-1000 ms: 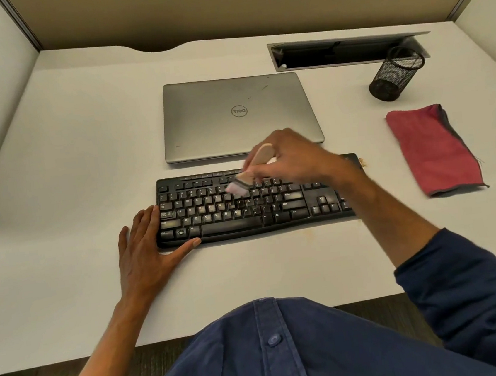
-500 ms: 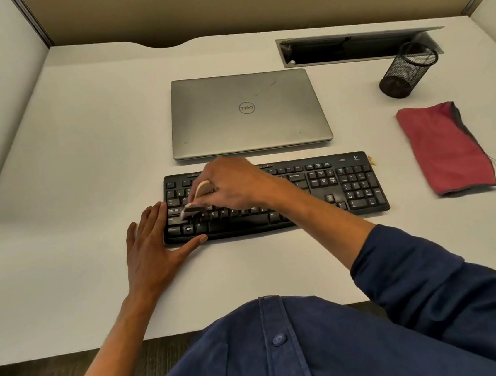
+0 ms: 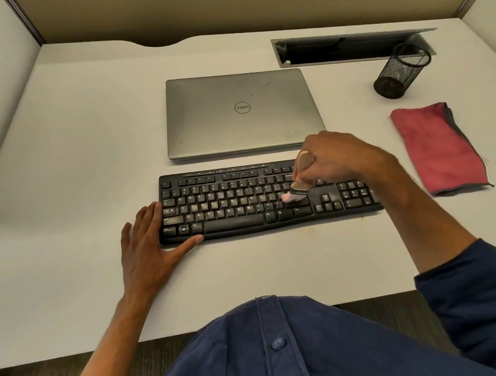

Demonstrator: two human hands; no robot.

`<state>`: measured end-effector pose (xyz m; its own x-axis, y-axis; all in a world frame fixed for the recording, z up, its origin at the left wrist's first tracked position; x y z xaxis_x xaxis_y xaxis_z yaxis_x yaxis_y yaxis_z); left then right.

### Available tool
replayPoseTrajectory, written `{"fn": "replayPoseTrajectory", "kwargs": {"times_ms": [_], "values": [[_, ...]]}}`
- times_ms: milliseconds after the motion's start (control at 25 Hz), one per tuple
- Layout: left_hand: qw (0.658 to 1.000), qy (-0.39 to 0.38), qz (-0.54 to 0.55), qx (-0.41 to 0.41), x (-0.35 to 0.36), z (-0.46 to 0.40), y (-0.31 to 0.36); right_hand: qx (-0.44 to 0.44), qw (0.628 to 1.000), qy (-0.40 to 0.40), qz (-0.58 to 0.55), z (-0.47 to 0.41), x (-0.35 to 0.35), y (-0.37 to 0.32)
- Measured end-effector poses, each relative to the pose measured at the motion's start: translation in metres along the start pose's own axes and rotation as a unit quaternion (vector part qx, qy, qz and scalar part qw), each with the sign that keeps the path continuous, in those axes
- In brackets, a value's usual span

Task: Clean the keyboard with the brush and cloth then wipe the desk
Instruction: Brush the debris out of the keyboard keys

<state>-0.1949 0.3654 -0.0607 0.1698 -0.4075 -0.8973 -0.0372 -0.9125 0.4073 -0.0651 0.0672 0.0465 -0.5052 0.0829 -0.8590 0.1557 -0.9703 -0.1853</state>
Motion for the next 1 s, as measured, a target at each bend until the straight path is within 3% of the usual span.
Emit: {"fn": "replayPoseTrajectory", "kwargs": {"times_ms": [80, 240, 360, 520, 720, 1000], "values": [[1.0, 0.0, 0.001, -0.002, 0.0, 0.0, -0.001, -0.032, 0.999, 0.02, -0.004, 0.003, -0.002, -0.016], [1.0, 0.0, 0.003, -0.003, 0.0, 0.0, 0.0, -0.163, 0.975, 0.041, -0.143, 0.019, 0.012, -0.1], [1.0, -0.004, 0.002, -0.013, 0.001, 0.0, -0.002, -0.229, 0.962, 0.042, -0.14, 0.02, 0.03, -0.154], [1.0, -0.008, 0.002, -0.016, 0.001, 0.001, -0.003, -0.246, 0.963, 0.04, -0.103, 0.013, 0.046, -0.179], [1.0, 0.0, -0.002, -0.01, 0.0, 0.0, -0.001, -0.238, 0.971, 0.031, -0.012, 0.019, 0.041, -0.154], [1.0, 0.002, 0.007, -0.004, -0.001, 0.0, 0.0, -0.088, 0.996, -0.005, -0.034, 0.017, 0.022, -0.036]]}}
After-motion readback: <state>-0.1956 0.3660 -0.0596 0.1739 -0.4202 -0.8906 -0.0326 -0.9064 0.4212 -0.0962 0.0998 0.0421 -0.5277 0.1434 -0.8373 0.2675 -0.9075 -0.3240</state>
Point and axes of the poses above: each hand's wrist, its own z-axis away from the middle knuckle, its own x-axis out of the palm, y = z × x, the point moved 10 cm from there along -z, towards the middle knuckle, and after that the axes turned 10 degrees about x, right-handed, at the moved point
